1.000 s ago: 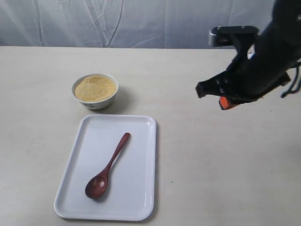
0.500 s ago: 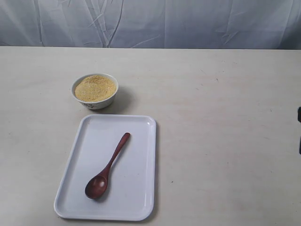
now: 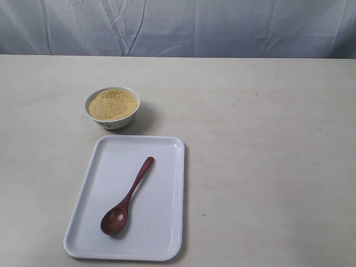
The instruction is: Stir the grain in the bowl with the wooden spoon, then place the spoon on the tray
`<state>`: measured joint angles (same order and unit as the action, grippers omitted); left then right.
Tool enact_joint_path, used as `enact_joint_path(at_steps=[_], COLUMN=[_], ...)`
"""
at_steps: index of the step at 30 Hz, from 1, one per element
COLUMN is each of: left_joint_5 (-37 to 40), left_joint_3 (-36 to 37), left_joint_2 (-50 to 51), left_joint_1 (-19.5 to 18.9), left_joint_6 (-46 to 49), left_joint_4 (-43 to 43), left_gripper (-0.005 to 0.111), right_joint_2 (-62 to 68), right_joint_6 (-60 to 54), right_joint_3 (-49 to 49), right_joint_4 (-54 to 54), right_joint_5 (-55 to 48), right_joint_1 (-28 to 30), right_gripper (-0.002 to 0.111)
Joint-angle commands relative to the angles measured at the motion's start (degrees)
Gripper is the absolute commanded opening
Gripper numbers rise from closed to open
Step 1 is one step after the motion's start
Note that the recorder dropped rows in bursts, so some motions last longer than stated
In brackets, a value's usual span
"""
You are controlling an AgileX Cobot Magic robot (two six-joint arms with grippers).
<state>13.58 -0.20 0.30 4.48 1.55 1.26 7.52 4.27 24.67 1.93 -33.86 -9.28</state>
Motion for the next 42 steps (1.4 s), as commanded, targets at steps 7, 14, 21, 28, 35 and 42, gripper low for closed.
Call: enact_joint_path(at_steps=[7, 14, 21, 28, 35, 42], left_joint_5=[-0.33, -0.33, -0.33, -0.33, -0.33, -0.33], left_joint_3=[0.2, 0.2, 0.2, 0.2, 0.2, 0.2], left_joint_2=[-0.3, -0.3, -0.3, -0.3, -0.3, -0.3], left_joint_1=[0.15, 0.15, 0.15, 0.15, 0.15, 0.15], left_joint_6=[0.03, 0.03, 0.03, 0.03, 0.03, 0.03], left_joint_4=[-0.09, -0.09, -0.09, -0.71, -0.93, -0.93], left_gripper=[0.0, 0.0, 0.0, 0.0, 0.0, 0.0], right_joint_2=[-2.2, -5.95, -7.52, -7.52, -7.52, -7.52], right_joint_6=[-0.45, -0.45, -0.45, -0.45, -0.22, -0.22], right_joint_3=[-0.14, -5.85, -14.29, -20.99, -24.67, -24.67], right_joint_4=[0.27, 0.06, 0.06, -0.06, 0.04, 0.04], right_joint_5=[0.09, 2.29, 5.32, 11.27, 12.67, 12.86], right_joint_1=[3.25, 3.25, 3.25, 3.25, 3.25, 3.25], right_gripper=[0.002, 0.002, 0.002, 0.002, 0.002, 0.002])
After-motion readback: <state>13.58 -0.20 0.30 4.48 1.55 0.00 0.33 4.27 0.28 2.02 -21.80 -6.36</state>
